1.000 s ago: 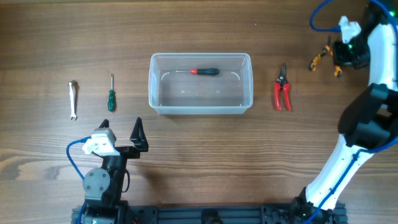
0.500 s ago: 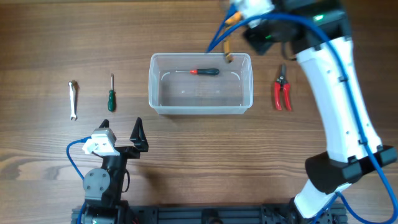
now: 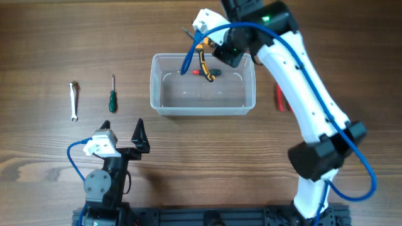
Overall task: Pack container
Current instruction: 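Grasp the pliers and carry them over the container, then open the right gripper to drop the pliers into the container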
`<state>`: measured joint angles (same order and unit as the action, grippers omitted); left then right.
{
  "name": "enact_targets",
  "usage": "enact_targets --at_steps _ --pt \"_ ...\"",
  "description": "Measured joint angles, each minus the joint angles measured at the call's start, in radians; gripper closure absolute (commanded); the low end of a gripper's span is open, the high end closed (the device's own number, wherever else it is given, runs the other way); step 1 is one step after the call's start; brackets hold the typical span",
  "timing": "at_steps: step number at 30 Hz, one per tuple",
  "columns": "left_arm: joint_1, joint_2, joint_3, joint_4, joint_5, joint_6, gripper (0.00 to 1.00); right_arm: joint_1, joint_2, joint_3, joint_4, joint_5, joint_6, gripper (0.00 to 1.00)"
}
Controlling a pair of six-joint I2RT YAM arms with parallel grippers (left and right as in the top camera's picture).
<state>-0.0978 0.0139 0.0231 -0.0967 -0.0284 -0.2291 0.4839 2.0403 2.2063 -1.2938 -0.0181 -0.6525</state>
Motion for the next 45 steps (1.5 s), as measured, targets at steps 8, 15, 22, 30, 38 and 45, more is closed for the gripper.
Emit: enact_targets --at_steps 8,15,22,30,38,45 --pt "0.000 0.000 0.000 0.000 0.000 0.000 0.00 0.019 0.087 0.000 -0.001 -0.035 0.004 0.96" --pt "0.000 0.000 0.000 0.000 0.000 0.000 0.00 0.082 0.148 0.000 0.002 -0.079 0.000 0.96" --pt "0.000 0.000 0.000 0.000 0.000 0.000 0.00 0.098 0.202 0.000 0.003 -0.098 0.000 0.96" --pt "0.000 0.000 0.000 0.000 0.000 0.000 0.00 0.098 0.236 -0.057 0.023 -0.114 0.000 0.96" --pt "0.000 0.000 0.000 0.000 0.000 0.000 0.00 0.096 0.236 -0.122 0.072 -0.124 0.000 0.89" --pt "0.000 0.000 0.000 0.000 0.000 0.000 0.00 0.095 0.236 -0.131 0.092 -0.116 0.000 0.51"
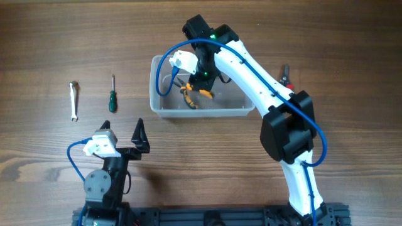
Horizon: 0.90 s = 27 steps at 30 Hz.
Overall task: Pack container
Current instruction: 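Open the right gripper to drop the pliers into the container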
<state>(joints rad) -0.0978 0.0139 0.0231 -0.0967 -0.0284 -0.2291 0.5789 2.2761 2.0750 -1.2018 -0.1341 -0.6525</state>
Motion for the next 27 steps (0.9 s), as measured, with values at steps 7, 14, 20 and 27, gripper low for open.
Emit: enact_targets --at_steps 7,14,20,27 --pt "0.000 0.000 0.000 0.000 0.000 0.000 0.00 -0.025 0.000 -0.001 0.010 0.011 0.020 0.39" --pt "0.000 0.000 0.000 0.000 0.000 0.000 0.00 -0.085 -0.001 0.149 -0.095 0.071 0.097 0.00" --pt "0.000 0.000 0.000 0.000 0.000 0.000 0.00 -0.200 -0.088 0.309 -0.299 0.138 0.191 0.00" --pt "0.000 0.000 0.000 0.000 0.000 0.000 0.00 -0.392 -0.249 0.327 -0.404 0.158 0.349 0.00"
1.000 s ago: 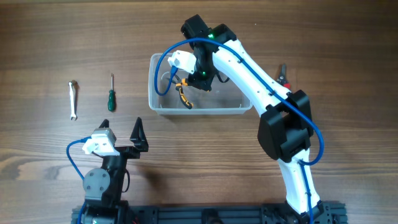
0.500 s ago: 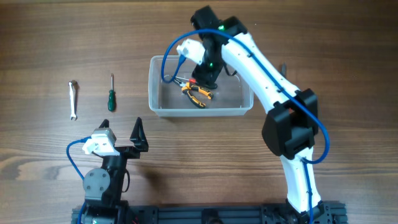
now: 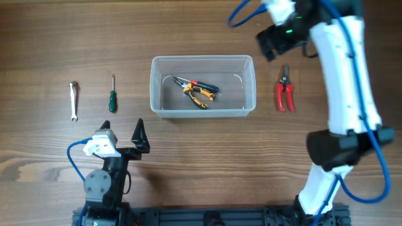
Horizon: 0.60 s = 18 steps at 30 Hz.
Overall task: Pack container
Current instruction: 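Open the right gripper to drop the pliers into the container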
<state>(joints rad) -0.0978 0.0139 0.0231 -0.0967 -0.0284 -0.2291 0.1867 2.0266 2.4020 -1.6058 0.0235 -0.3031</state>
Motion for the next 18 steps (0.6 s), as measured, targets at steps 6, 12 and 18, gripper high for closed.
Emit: enact_targets --at_steps 6,12,18 --pt "0.000 0.000 0.000 0.000 0.000 0.000 0.00 -0.126 -0.272 -0.246 0.003 -0.003 0.105 0.00" --pt "0.000 0.000 0.000 0.000 0.000 0.000 0.00 -0.169 -0.412 -0.599 0.168 -0.050 0.127 0.00" --pt "0.000 0.000 0.000 0.000 0.000 0.000 0.00 -0.171 -0.390 -0.921 0.467 -0.055 0.128 0.00"
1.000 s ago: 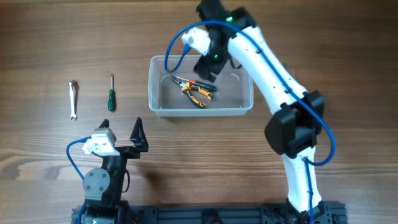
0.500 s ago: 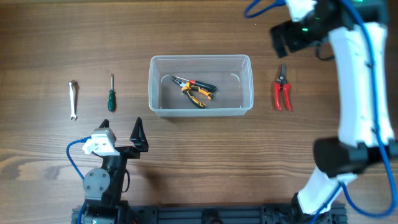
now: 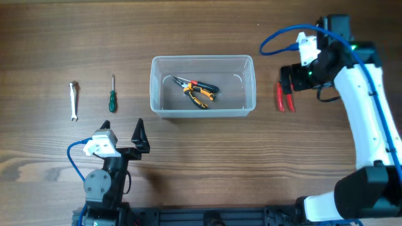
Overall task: Pack container
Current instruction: 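Open the right gripper to drop the pliers into the container, then move the right gripper over the red-handled pruning shears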
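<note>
A clear plastic container stands at mid-table. Inside it lie orange-and-black pliers. To its right, red-handled pruning shears lie on the wood. My right gripper hangs over the head of the shears; its dark fingers look spread to either side, open, and they hide the blades. My left gripper rests open near the front left with nothing between its fingers.
A small silver wrench and a green-handled screwdriver lie left of the container. The right arm's white links run down the right side of the table.
My right gripper was up at the far edge, right of the container; it is now lower, over the head of the red shears. The pliers, container and left arm are unchanged.
My right gripper held the pliers above the container's far wall. Then it was down inside the container with them. Then the pliers lay loose in the container and the gripper was away at the far right. Now it is over the shears.
</note>
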`<state>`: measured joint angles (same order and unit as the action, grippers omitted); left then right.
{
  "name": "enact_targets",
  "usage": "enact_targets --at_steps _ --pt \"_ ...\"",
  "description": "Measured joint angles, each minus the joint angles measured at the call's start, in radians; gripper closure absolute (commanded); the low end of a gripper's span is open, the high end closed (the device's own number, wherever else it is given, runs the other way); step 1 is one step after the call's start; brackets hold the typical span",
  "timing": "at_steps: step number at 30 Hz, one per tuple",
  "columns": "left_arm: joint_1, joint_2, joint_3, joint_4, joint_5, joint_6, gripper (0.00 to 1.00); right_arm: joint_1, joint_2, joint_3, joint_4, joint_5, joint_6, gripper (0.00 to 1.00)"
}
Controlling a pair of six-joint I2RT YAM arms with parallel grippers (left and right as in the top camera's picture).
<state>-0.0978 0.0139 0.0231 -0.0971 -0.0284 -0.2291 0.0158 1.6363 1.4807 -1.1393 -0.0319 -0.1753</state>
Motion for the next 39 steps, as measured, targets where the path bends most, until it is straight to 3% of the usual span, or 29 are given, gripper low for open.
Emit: enact_targets --at_steps 7,15,29,39 --pt "0.000 0.000 0.000 0.000 0.000 0.000 0.00 0.000 0.001 -0.067 0.146 -0.018 0.104 0.00" --pt "0.000 0.000 0.000 0.000 0.000 0.000 0.00 -0.002 0.074 -0.068 0.128 0.004 0.222 0.00" --pt "0.000 0.000 0.000 0.000 0.000 0.000 0.00 -0.236 0.245 -0.068 0.108 -0.005 -0.004 0.00" --pt "0.000 0.000 0.000 0.000 0.000 0.000 0.00 -0.237 0.304 -0.068 0.169 -0.009 -0.093 0.00"
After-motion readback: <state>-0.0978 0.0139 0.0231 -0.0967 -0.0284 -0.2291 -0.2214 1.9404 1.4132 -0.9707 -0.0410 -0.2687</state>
